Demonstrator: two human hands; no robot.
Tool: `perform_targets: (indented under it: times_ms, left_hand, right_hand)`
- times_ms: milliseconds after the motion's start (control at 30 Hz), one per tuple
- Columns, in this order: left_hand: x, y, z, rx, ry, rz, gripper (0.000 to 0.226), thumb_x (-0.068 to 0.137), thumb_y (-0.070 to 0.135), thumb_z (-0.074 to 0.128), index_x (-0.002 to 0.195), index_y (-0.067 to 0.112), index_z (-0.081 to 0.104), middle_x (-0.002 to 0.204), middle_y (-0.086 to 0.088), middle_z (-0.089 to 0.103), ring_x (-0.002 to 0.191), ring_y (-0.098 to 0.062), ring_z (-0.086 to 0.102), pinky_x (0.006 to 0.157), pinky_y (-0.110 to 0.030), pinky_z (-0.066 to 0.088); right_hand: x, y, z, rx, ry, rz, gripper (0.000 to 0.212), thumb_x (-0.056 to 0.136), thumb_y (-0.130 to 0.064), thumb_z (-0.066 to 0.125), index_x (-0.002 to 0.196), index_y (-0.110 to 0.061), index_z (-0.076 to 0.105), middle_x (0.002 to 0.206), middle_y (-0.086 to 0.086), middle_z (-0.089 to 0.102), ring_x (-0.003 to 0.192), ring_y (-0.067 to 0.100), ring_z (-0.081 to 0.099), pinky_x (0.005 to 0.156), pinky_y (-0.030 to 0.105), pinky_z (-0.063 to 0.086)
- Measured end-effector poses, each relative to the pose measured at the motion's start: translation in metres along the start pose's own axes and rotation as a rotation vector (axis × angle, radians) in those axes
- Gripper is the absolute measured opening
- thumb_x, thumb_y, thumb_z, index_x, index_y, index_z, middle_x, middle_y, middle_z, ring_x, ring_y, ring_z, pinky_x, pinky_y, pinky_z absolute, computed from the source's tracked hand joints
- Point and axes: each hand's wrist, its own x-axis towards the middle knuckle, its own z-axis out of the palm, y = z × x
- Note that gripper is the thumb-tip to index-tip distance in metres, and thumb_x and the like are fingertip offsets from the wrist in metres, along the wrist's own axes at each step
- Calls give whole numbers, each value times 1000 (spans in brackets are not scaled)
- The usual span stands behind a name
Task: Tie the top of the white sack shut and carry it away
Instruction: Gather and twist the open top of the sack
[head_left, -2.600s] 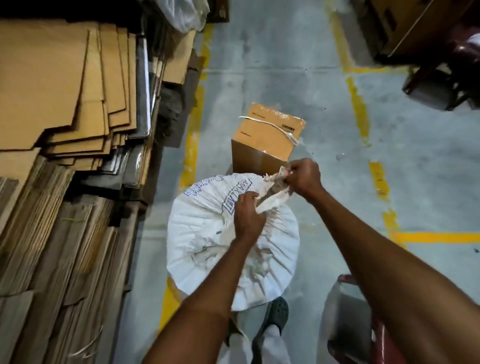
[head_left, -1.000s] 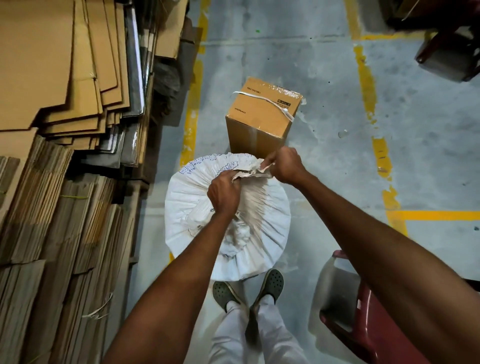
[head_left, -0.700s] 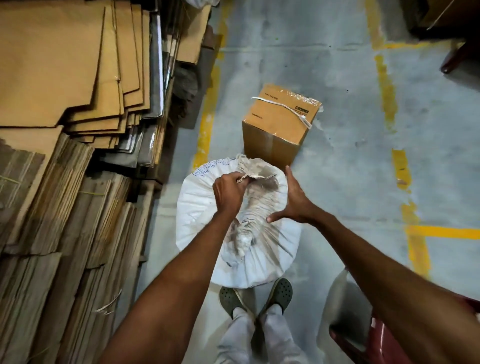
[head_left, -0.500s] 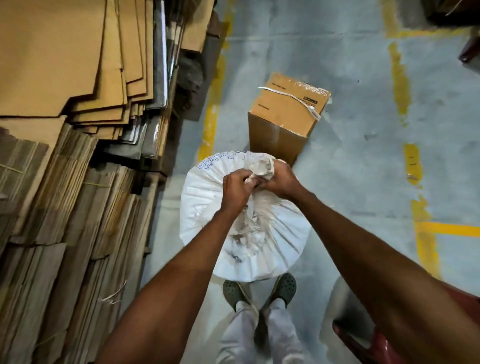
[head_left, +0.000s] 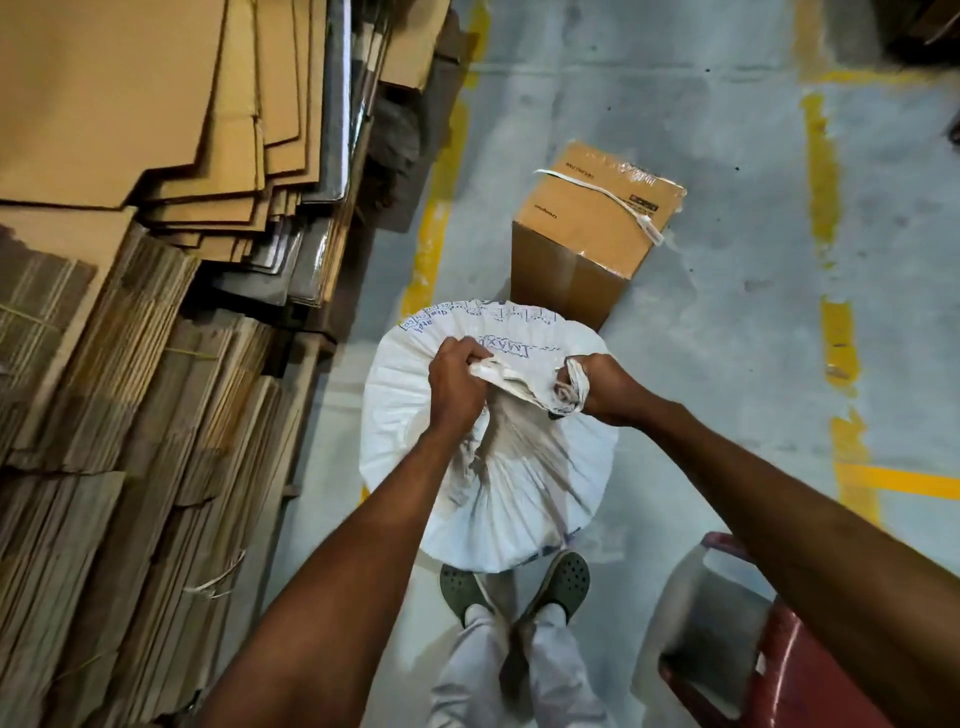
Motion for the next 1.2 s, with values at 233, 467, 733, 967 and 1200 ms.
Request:
perform_targets:
  times_ms: [233, 467, 733, 967, 1200]
  left_hand:
    - [10, 12, 0, 218, -118, -12, 12, 81, 15, 71, 90, 23, 70, 100, -3, 73, 93, -30, 67, 70, -30, 40]
    - [16, 33, 6, 371, -339, 284, 14, 85, 33, 68, 96, 25, 71, 92, -1, 72, 91, -32, 68, 72, -40, 54]
    - [8, 20, 6, 246, -244, 251, 31, 85, 35, 62, 115, 27, 58, 116, 3, 70, 97, -23, 67, 74, -35, 47]
    - [-6, -32, 6, 320, -417, 65, 65, 81, 18, 75, 140, 13, 49, 133, -14, 63, 123, -36, 56, 93, -38, 45]
    - [16, -25, -13, -22, 22, 4, 33, 69, -14, 57, 75, 15, 71, 73, 6, 70, 72, -11, 65, 64, -25, 45]
  right_hand:
    - [3, -17, 24, 103, 144, -169, 20, 73, -8, 78, 84, -11, 62, 92, 13, 66, 81, 23, 56, 73, 21, 41]
    - [29, -31, 28, 262, 118, -56, 88, 71, -31, 88, 138, -18, 32, 118, 10, 55, 97, 26, 62, 80, 39, 49]
    - [41, -25, 35, 67, 206, -173, 32, 82, -14, 76, 113, -12, 71, 94, 11, 70, 87, 32, 69, 72, 41, 52]
    - [41, -10, 32, 299, 343, -15, 15, 79, -28, 66, 89, -16, 69, 88, 9, 70, 83, 32, 67, 74, 55, 55]
    - [30, -11, 32, 23, 28, -67, 33, 71, -39, 59, 91, -15, 69, 90, -2, 70, 88, 32, 70, 74, 48, 55]
